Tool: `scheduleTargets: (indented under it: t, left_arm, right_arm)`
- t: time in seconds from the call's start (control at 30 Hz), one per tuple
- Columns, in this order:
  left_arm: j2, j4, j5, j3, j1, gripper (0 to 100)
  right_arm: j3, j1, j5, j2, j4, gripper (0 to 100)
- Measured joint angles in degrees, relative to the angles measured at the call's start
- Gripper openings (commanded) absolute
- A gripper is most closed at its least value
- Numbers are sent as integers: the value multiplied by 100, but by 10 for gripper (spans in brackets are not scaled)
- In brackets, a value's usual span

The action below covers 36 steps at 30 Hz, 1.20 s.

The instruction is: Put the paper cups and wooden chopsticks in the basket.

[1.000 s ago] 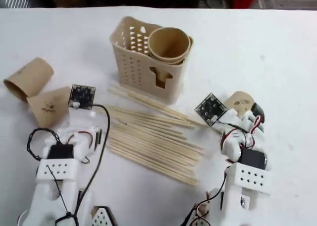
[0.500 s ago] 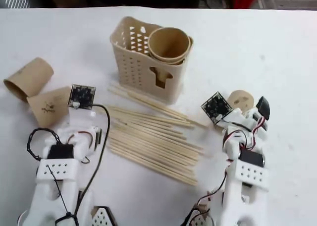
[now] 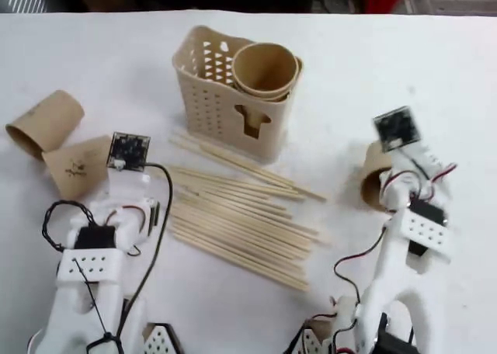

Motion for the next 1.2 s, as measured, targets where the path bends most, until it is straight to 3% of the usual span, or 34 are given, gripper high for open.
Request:
scheduleTargets:
  t: [0.23, 0.47, 0.6, 0.73, 1.1, 1.2]
  left_arm:
    - [0, 0, 0, 0, 0, 132]
    - [0, 0, 0, 53, 0, 132]
    - [9, 0, 0, 88, 0, 132]
    - [9, 0, 0, 88, 0, 132]
    - [9, 0, 0, 88, 0, 132]
    - [9, 0, 0, 88, 0, 132]
  right_arm:
    - [-1978, -220, -1134, -1152, 3007, 17]
    - [-5064, -2066, -2778, -1336, 5415, 17]
    - [-6470, -3191, -3719, -800, 5635, 17]
    - [-7270, -3763, -4440, 316, 5565, 17]
    - [-8035, -3824, -4888, 2259, 5442, 19]
    - [-8035, -3807, -4888, 2532, 5424, 61]
